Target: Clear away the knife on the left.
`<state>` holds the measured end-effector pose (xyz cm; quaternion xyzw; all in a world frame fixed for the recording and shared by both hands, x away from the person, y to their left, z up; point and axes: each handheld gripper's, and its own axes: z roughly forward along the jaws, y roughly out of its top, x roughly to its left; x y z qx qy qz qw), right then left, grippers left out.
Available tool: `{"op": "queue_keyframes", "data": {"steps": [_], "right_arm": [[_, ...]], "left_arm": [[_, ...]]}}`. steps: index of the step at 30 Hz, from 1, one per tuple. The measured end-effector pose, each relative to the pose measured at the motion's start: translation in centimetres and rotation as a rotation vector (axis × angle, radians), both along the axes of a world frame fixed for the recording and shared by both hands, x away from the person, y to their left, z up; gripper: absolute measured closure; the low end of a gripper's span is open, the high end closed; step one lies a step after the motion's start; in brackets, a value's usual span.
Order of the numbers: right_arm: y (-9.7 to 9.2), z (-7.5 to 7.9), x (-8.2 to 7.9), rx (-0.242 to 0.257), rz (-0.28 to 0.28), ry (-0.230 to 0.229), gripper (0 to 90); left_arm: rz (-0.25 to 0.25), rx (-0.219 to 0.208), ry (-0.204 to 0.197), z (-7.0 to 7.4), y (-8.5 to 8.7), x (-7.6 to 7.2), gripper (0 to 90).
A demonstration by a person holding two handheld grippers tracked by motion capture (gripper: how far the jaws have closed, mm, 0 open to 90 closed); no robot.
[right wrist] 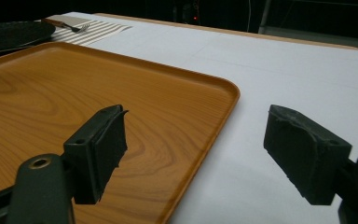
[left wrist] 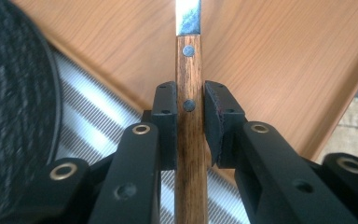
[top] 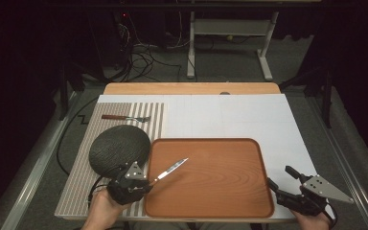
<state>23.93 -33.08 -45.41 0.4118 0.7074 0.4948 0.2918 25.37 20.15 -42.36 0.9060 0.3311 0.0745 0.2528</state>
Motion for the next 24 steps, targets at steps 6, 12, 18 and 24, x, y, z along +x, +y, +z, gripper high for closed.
{"op": "queue_keyframes", "data": {"steps": [6,12,18,24], "right_arm": [[0.0,0.0,0.0,-0.002,0.000,-0.002,21.4],[0.0,0.0,0.0,-0.002,-0.001,-0.001,21.4],[0.0,0.0,0.0,-0.002,-0.001,-0.002,21.4],[0.0,0.0,-0.1,-0.003,-0.001,0.000,21.4]], "left_arm": [[-0.003,-0.007,-0.008,0.0,-1.5,0.4,72.8],[-0.016,-0.024,-0.004,0.0,-3.2,0.9,72.7],[-0.022,-0.033,0.012,-0.3,-4.7,1.4,72.7],[-0.043,-0.034,0.027,-0.6,-6.2,1.5,72.7]]}}
